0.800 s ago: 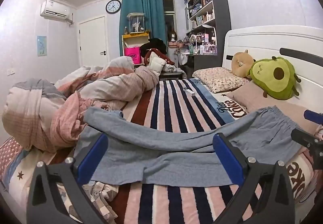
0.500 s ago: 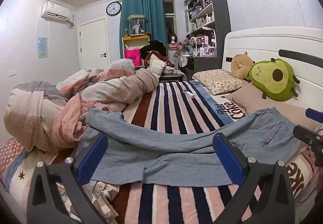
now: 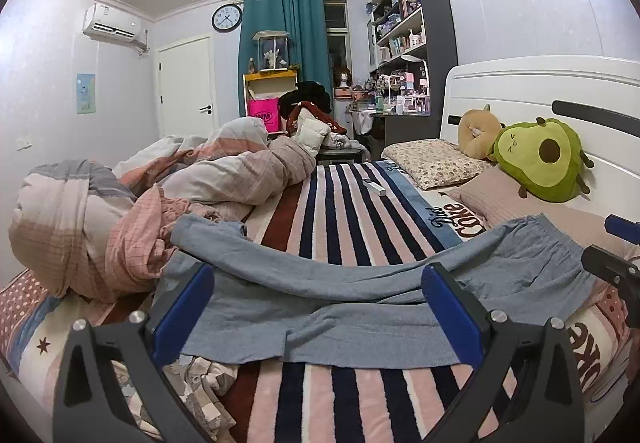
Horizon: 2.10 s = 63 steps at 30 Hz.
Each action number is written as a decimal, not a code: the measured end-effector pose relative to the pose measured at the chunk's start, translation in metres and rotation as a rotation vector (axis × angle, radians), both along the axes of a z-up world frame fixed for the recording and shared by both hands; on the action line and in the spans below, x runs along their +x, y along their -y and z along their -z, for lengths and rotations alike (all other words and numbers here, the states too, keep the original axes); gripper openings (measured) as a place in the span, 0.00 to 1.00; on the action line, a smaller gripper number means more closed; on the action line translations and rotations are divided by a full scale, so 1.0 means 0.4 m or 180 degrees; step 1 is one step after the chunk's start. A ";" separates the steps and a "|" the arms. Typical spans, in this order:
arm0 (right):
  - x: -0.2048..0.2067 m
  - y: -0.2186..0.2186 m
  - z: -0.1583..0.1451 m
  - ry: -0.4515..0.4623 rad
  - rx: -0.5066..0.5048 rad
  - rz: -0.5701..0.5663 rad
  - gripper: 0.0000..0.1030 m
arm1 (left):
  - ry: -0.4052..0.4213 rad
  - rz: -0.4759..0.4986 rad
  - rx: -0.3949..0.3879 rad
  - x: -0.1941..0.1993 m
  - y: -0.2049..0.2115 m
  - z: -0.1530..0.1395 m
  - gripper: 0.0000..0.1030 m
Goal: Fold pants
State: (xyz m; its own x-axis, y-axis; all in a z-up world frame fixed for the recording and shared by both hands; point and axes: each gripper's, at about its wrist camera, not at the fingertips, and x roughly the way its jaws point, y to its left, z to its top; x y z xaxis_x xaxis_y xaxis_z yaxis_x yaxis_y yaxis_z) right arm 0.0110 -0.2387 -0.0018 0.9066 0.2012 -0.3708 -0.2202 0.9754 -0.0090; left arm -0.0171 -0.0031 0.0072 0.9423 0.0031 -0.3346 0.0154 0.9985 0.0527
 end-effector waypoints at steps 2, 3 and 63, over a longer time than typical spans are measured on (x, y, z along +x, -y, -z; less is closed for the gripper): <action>-0.004 -0.002 -0.003 -0.0001 0.0004 0.0002 1.00 | 0.0003 0.0005 -0.0026 -0.004 -0.004 0.000 0.99; -0.004 -0.002 -0.004 -0.0003 0.0004 0.0000 1.00 | 0.0004 0.0009 -0.0039 -0.005 -0.006 -0.001 0.99; -0.048 -0.006 0.001 0.0506 0.0161 0.0044 1.00 | -0.0023 -0.0044 -0.0095 -0.001 -0.043 0.010 0.99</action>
